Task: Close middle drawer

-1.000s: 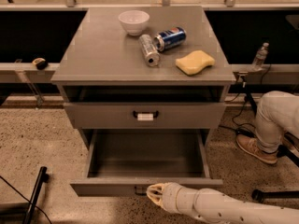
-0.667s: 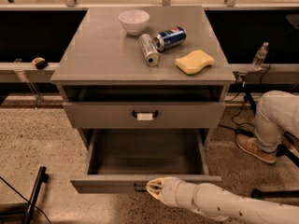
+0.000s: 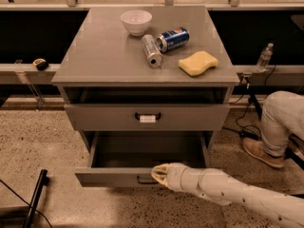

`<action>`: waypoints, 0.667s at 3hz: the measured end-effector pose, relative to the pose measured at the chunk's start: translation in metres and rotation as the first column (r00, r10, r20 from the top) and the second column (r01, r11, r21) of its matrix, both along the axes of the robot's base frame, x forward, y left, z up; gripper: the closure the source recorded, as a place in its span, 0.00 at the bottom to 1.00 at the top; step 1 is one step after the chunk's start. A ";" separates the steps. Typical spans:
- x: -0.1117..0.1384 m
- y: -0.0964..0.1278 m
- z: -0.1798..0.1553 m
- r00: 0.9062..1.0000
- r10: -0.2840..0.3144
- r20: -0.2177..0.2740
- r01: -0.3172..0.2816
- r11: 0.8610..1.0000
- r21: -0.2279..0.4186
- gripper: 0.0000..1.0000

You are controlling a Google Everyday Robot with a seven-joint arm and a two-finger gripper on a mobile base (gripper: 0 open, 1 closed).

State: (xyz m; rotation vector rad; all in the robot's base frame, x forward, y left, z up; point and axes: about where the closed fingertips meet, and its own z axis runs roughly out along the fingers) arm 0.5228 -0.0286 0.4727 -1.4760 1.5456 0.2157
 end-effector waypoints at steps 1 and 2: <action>0.024 0.002 0.001 1.000 0.007 -0.009 -0.007 1.000 -0.006 1.00; 0.045 0.012 -0.007 0.999 0.023 -0.034 -0.023 1.000 -0.013 1.00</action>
Offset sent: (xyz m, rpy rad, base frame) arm 0.0734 0.0227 -0.0162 -0.0267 0.0645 0.0424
